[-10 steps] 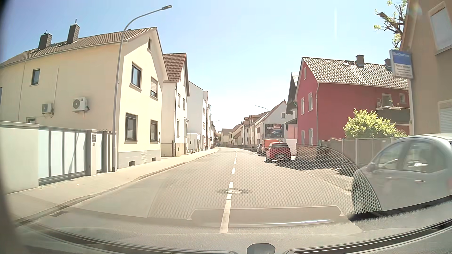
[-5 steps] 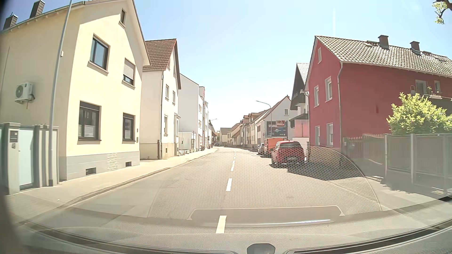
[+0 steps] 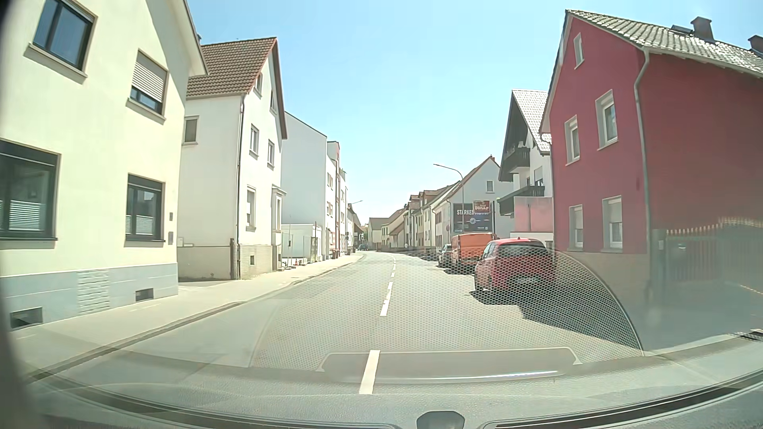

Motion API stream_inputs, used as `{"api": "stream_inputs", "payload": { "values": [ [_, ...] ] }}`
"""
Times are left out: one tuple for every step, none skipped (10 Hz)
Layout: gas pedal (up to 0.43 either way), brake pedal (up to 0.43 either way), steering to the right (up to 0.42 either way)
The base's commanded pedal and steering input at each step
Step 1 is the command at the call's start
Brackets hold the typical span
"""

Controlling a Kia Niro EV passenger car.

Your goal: Follow the waypoints while adhering to traffic rules and regulations

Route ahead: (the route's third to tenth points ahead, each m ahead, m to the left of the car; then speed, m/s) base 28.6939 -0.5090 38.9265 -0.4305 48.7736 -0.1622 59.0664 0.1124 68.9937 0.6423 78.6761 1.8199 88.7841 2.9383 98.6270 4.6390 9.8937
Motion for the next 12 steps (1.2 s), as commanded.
{"api": "stream_inputs", "payload": {
  "values": [
    [0.028, 0.024, 0.003],
    [0.028, 0.024, 0.003],
    [0.028, 0.024, 0.003],
    [0.028, 0.024, 0.002],
    [0.028, 0.024, 0.003],
    [0.028, 0.024, 0.003],
    [0.028, 0.024, 0.003],
    [0.028, 0.024, 0.003],
    [0.028, 0.024, 0.002],
    [0.028, 0.024, 0.003],
    [0.028, 0.024, 0.003],
    [0.028, 0.024, 0.003]
  ]
}}
